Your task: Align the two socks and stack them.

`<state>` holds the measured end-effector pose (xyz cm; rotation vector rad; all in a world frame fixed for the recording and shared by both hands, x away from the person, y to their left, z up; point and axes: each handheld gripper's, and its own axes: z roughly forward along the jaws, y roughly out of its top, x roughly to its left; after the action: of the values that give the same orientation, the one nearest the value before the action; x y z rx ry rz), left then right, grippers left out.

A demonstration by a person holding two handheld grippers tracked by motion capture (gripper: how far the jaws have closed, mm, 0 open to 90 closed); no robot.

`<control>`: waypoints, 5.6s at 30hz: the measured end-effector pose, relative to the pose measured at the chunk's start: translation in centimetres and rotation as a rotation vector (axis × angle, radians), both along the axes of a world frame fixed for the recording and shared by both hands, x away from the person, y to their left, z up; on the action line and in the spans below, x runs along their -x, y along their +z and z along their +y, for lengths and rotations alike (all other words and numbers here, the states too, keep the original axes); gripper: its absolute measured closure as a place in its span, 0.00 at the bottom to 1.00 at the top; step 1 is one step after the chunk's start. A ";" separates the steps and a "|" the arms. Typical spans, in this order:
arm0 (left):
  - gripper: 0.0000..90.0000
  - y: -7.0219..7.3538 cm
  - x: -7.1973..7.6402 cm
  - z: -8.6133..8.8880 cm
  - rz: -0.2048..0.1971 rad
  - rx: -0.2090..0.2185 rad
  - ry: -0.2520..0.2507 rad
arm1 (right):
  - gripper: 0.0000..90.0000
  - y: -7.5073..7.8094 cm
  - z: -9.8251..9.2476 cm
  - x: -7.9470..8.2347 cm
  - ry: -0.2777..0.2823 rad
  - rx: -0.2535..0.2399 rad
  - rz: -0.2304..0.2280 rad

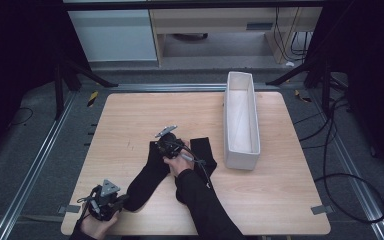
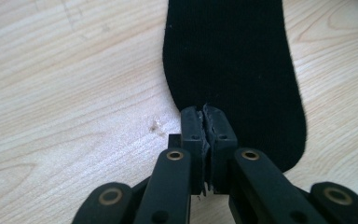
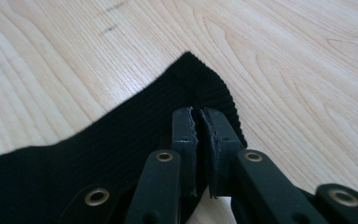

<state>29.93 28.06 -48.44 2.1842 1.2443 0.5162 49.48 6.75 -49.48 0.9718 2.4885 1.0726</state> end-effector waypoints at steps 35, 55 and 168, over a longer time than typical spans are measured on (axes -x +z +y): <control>0.96 4.3 -0.7 -10.8 -0.041 0.206 -0.246 | 0.94 8.2 -13.9 3.5 -0.069 -0.018 -0.198; 0.96 1.5 -2.2 -14.6 0.012 0.180 -0.276 | 0.94 6.8 -14.0 2.9 -0.066 0.080 -0.219; 0.48 0.0 -1.7 -10.3 0.000 -0.070 -0.190 | 0.80 -1.2 -14.1 10.6 -0.012 -0.043 -0.081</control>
<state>31.61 17.76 -48.49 2.3316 1.0192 0.4877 38.86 -7.36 -50.69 0.9348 2.4012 1.1424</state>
